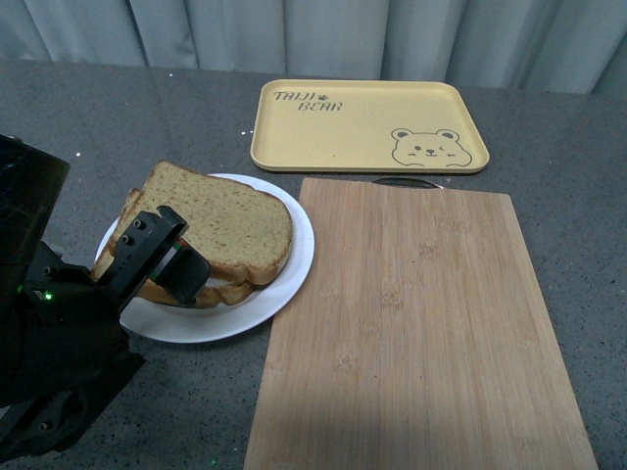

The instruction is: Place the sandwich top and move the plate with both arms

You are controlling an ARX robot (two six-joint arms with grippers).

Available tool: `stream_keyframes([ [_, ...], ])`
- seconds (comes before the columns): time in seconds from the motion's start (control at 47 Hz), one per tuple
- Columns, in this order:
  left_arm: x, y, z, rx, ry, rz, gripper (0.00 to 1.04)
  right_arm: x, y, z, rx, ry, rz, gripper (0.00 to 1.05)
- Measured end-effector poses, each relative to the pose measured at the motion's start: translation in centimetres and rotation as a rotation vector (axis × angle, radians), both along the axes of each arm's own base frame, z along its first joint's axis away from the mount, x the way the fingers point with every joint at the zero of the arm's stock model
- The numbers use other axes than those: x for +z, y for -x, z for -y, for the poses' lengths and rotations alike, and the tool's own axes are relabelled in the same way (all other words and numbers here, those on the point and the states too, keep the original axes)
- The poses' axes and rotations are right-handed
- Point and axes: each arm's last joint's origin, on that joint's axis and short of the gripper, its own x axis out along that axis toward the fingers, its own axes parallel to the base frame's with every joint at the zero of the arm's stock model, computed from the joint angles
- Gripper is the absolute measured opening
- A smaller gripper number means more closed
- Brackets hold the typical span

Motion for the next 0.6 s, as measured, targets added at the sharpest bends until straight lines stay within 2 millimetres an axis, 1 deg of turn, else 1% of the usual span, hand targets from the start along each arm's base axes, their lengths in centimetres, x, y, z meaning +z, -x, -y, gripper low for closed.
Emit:
stream_keyframes([
  [0.298,-0.8,-0.6,1.0,0.007,0.021,-0.046,0.46,0.0,0.0,0.0,0.000,0.000,0.000,0.95],
  [0.34,-1.1,-0.7,1.1,0.008,0.021,-0.053,0.39,0.0,0.0,0.0,0.000,0.000,0.000,0.95],
  [0.383,-1.2,-1.0,1.2,0.027,0.024,-0.058,0.32,0.0,0.0,0.0,0.000,0.000,0.000,0.95],
  [0.426,-1.3,-1.1,1.3,0.041,0.031,-0.060,0.27,0.0,0.0,0.0,0.000,0.000,0.000,0.95],
  [0.489,-1.5,-1.6,0.9,0.106,0.061,-0.058,0.18,0.0,0.0,0.0,0.000,0.000,0.000,0.95],
  [0.596,-1.4,-1.9,0.5,0.157,0.122,-0.042,0.09,0.0,0.0,0.0,0.000,0.000,0.000,0.95],
])
